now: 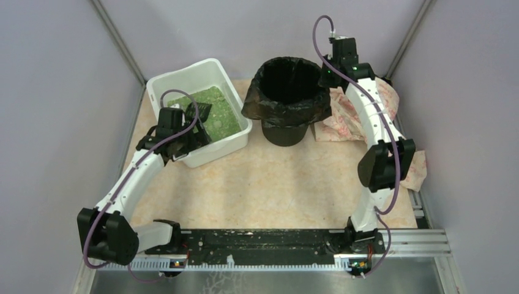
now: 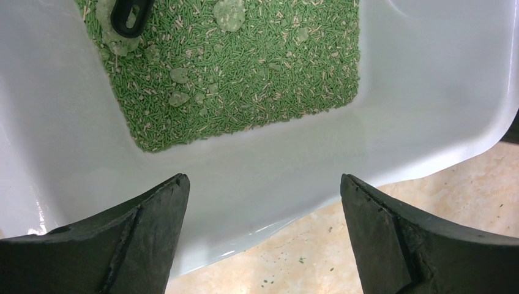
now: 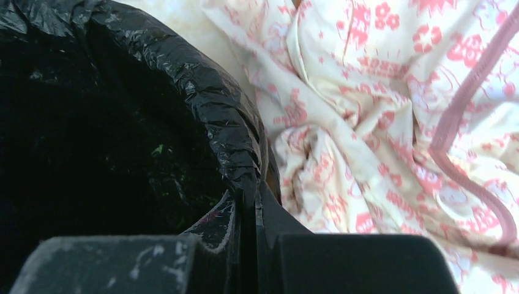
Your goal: Clean the litter box
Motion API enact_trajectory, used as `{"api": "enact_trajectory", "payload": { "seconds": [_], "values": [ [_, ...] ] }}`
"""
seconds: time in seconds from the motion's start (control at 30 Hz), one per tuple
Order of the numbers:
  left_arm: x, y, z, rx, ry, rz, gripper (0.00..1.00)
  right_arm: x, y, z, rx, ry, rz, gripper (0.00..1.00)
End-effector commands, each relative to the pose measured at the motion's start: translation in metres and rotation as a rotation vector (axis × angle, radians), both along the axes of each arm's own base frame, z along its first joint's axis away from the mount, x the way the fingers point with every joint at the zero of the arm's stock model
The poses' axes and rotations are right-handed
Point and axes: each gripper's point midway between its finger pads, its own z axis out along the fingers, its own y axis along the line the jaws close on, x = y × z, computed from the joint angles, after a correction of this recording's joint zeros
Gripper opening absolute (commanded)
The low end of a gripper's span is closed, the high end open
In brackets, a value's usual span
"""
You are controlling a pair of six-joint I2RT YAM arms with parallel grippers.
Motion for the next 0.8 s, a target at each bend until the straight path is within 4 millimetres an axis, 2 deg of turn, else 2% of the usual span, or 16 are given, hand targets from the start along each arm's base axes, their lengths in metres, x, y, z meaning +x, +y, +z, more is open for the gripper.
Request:
{"api": "enact_trajectory", "payload": {
  "seconds": [0.0,0.07,0.1,0.13,0.2,0.23,0.37,0.53,0.63,0.77],
  "values": [
    [-0.004,-0.001,0.003,0.014,-0.019,-0.038,0.99,0.032,0.006,0.002,0.028,-0.038,-0.005,0.0],
    [-0.002,-0.001,0.007,0.016,-0.031,-0.043,0.99,0.033,0.009,0.008,0.039,-0.061,0.008,0.0],
    [-0.002,-0.003,0.01,0.017,-0.044,-0.061,0.99,0.031,0.009,0.015,0.048,-0.089,0.01,0.05],
    [0.0,-0.004,0.015,0.024,-0.062,-0.081,0.99,0.028,0.014,0.03,0.076,-0.144,0.034,0.16],
    [0.004,-0.005,0.025,0.041,-0.118,-0.107,0.99,0.021,0.021,0.064,0.124,-0.264,0.073,0.48],
    [0.005,-0.009,0.032,0.033,-0.152,-0.143,0.99,0.015,0.022,0.078,0.138,-0.298,0.084,0.58],
    [0.011,-0.012,0.06,0.085,-0.305,-0.241,0.99,-0.003,0.026,0.118,0.162,-0.349,0.127,0.82],
    [0.014,-0.028,0.104,0.197,-0.556,-0.484,0.99,-0.03,0.023,0.163,0.172,-0.438,0.142,0.86],
    [0.01,-0.05,0.106,0.237,-0.618,-0.71,0.99,-0.049,0.019,0.188,0.177,-0.498,0.147,0.86],
    [-0.001,-0.082,0.088,0.21,-0.631,-1.045,0.99,-0.08,0.023,0.205,0.211,-0.547,0.195,0.86]
  ]
}}
